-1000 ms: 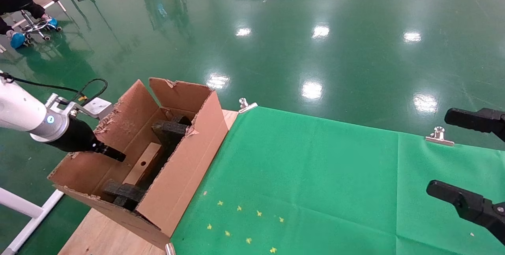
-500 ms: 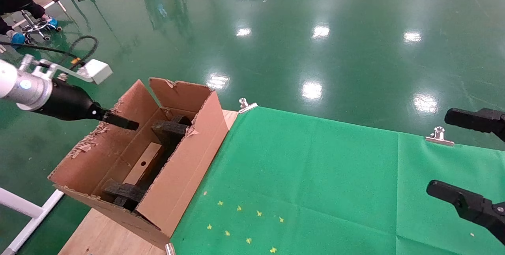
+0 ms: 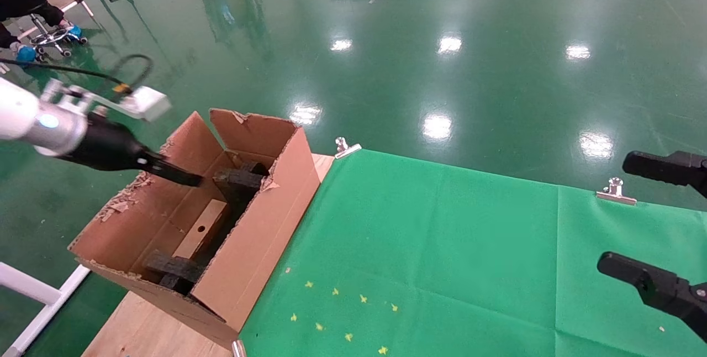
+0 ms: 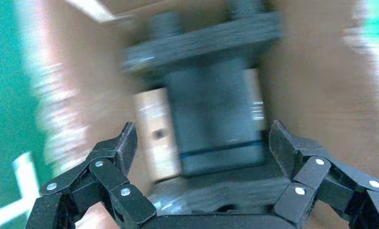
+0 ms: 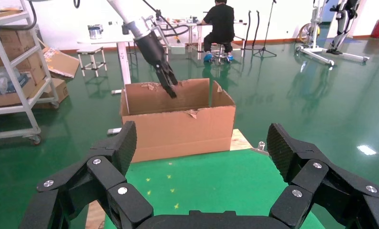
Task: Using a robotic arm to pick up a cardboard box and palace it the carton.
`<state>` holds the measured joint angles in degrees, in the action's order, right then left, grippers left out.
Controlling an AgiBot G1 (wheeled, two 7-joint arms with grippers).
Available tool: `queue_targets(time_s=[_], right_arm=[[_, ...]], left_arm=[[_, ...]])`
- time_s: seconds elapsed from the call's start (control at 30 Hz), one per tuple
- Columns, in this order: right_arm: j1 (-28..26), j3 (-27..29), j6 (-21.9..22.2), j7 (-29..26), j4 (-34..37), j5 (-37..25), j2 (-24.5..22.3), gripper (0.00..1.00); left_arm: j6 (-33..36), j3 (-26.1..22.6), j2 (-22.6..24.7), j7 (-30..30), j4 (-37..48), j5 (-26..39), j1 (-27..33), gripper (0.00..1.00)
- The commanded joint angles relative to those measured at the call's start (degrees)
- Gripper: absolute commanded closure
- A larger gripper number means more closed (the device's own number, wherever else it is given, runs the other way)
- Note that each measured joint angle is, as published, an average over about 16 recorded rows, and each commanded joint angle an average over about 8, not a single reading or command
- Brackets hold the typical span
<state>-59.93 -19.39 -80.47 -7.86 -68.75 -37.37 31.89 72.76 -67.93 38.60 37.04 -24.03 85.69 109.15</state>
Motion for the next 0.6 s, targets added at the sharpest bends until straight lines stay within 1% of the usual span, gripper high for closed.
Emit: queue_targets(time_s=[0.03,0.6], right_arm=[[0.0,0.0,0.0,0.0,0.0,0.0,0.0,0.0],[0.0,0.0,0.0,0.0,0.0,0.0,0.0,0.0]], left_arm=[[0.4,1.7,-0.1,-0.9,-1.6,-1.5,-1.6,0.0],[4.7,18.7,-1.3,-9.5,-17.8,-15.8,-17.1,0.0]])
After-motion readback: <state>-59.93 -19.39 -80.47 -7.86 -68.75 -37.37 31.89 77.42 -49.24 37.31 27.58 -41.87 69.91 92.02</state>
